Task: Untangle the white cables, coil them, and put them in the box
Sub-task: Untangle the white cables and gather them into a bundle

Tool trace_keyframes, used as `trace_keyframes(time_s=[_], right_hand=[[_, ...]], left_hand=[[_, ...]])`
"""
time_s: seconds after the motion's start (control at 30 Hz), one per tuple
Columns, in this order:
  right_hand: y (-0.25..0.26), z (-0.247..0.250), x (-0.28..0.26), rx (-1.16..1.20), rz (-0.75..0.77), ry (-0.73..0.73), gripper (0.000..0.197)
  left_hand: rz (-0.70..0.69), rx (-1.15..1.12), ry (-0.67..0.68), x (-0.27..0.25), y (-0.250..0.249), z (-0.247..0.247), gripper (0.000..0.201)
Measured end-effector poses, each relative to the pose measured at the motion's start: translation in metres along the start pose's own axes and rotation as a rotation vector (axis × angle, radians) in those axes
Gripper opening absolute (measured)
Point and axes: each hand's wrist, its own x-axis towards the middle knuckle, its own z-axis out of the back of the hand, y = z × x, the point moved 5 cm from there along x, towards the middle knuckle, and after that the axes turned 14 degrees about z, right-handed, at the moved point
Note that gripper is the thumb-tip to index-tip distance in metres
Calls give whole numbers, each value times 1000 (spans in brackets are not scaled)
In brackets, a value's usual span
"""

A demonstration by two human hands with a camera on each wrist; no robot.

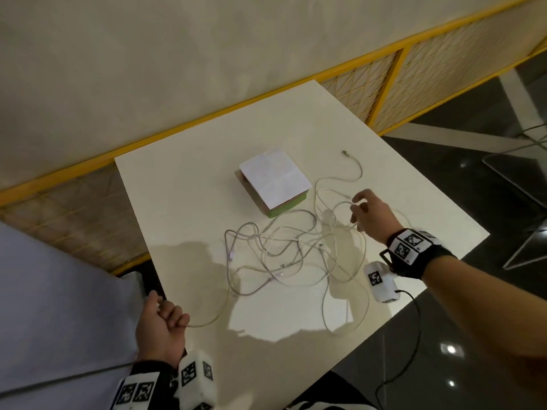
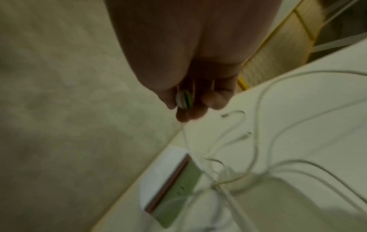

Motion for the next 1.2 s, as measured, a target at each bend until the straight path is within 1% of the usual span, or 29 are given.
trace_keyframes(time_s=[0.07,0.1,0.13,0.2,0.27,0.33,0.37,0.43,0.47,0.53,0.6,0.67,0.73,0.8,0.87,0.93,0.97,1.0,1.07,1.1,1.13,1.17,1.2], right_hand=[[35,20,-6,93,121,-76,5],[52,25,-10,173,145,-73,8],[65,24,-15,293,141,-32,14],[94,14,-26,522,120,120,24],[124,-3,-41,566,162,285,28],[152,-25,-54,553,223,407,40],[164,-38,-61,566,232,456,43],[181,-66,-69,622,237,522,42],[188,-80,-71,616,247,530,40],[197,-103,-72,522,286,501,33],[202,-119,-74,445,306,474,25],[206,-129,-75,424,316,450,19],[206,-134,-75,370,338,400,11],[204,-139,-77,302,383,356,1],[202,-146,-80,225,455,350,12],[200,-155,-85,246,452,403,12],[199,-159,-88,266,431,439,17],[197,-164,-91,292,409,476,21],[192,-170,-96,290,395,543,20],[187,-170,-96,241,411,569,19],[180,-170,-94,143,435,596,20],[171,-167,-92,8,452,637,24],[158,-162,-89,-132,458,678,31]], left_hand=[[-16,29,54,0,-9,-8,34],[-21,52,79,-2,-13,-13,33],[-30,79,103,-4,-17,-19,32],[-71,146,168,-11,-23,-33,30],[-130,227,234,-22,-28,-51,27],[-184,312,305,-35,-31,-70,23],[-210,362,332,-42,-32,-79,18],[-290,496,375,-53,-33,-94,1],[-339,567,389,-58,-32,-100,13],[-390,675,418,-64,-29,-108,35],[-387,693,427,-65,-27,-110,45],[-371,683,431,-67,-26,-108,41],[-391,670,432,-69,-25,-103,33],[-395,649,407,-67,-24,-96,31],[-397,639,397,-67,-23,-92,26],[-432,653,380,-68,-24,-91,14],[-456,662,361,-69,-25,-92,10],[-476,670,345,-70,-25,-93,11],[-502,665,300,-70,-27,-94,17],[-501,644,261,-68,-31,-94,20],[-483,597,224,-65,-36,-93,22],[-446,511,202,-61,-41,-90,23],[-392,387,209,-55,-48,-85,24]])
